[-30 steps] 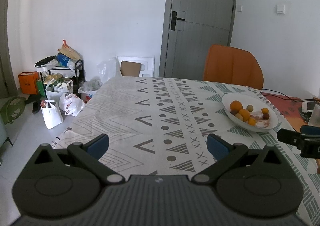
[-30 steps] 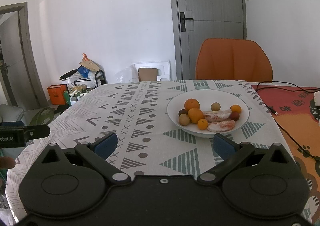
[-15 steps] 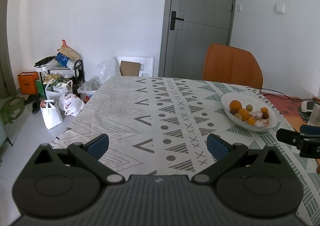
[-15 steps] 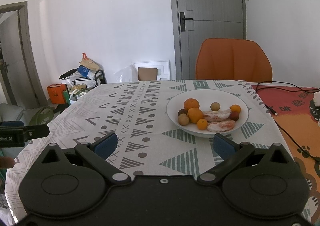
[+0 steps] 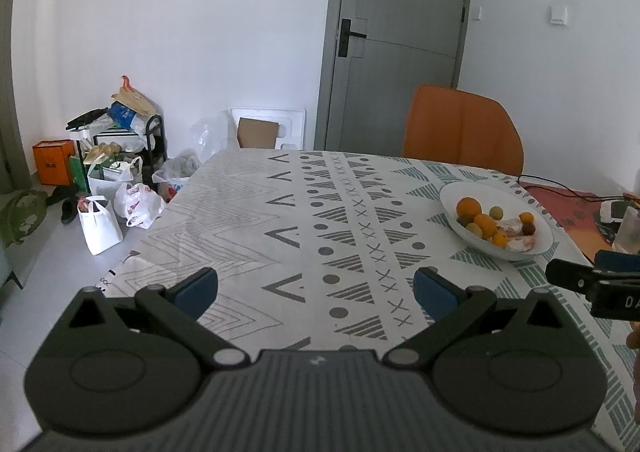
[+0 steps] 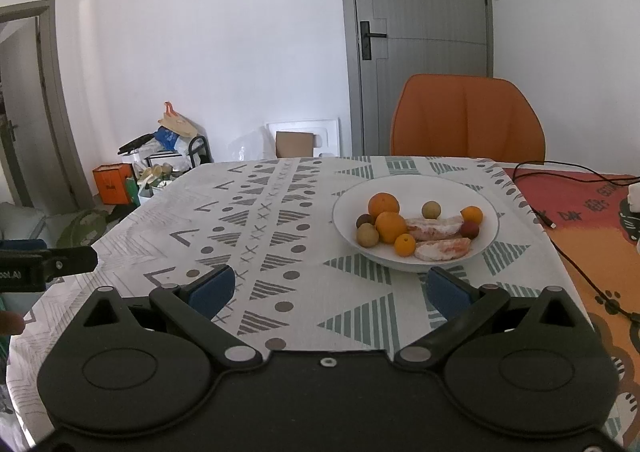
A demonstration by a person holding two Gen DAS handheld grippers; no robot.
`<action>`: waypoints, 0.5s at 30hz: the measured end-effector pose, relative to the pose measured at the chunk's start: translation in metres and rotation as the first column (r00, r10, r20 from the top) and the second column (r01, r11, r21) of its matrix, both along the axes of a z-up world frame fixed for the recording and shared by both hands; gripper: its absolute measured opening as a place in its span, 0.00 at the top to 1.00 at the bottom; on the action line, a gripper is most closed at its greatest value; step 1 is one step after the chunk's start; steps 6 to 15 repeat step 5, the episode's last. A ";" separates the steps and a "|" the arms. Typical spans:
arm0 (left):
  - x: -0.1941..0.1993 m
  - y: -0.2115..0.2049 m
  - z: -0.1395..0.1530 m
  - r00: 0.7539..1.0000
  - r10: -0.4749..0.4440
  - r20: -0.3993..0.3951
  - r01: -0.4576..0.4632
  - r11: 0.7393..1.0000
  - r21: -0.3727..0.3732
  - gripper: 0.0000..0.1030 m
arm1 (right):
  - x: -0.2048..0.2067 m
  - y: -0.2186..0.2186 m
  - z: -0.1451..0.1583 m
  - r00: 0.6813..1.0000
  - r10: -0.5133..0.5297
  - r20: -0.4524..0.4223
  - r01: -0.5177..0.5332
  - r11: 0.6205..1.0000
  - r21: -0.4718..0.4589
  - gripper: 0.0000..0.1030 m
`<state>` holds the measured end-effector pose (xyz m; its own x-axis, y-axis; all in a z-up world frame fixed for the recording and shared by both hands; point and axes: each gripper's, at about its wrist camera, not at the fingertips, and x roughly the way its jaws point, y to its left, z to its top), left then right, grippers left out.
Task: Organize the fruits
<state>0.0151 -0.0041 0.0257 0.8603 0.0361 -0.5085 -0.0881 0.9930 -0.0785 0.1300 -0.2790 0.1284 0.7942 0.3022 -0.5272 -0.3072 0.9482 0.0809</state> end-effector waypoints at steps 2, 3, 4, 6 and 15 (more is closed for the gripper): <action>0.000 0.000 0.000 1.000 0.000 0.000 0.000 1.000 0.000 0.00 | 0.000 0.000 -0.001 1.000 0.000 -0.001 0.000 1.000 -0.001 0.00; 0.000 0.000 0.000 1.000 0.000 0.000 0.000 1.000 0.000 0.00 | 0.001 0.000 -0.001 1.000 0.000 -0.002 0.000 1.000 -0.001 0.00; 0.000 0.000 0.000 1.000 -0.001 0.000 0.001 1.000 0.000 0.00 | 0.001 0.000 -0.001 1.000 0.000 -0.001 0.000 1.000 -0.001 0.00; 0.000 0.000 0.000 1.000 -0.003 -0.001 0.003 1.000 0.000 0.00 | 0.001 0.000 -0.001 1.000 -0.001 -0.001 0.001 1.000 -0.001 0.00; 0.000 0.000 0.000 1.000 -0.003 -0.001 0.003 1.000 0.000 0.00 | 0.001 0.000 -0.001 1.000 -0.001 -0.001 0.001 1.000 -0.001 0.00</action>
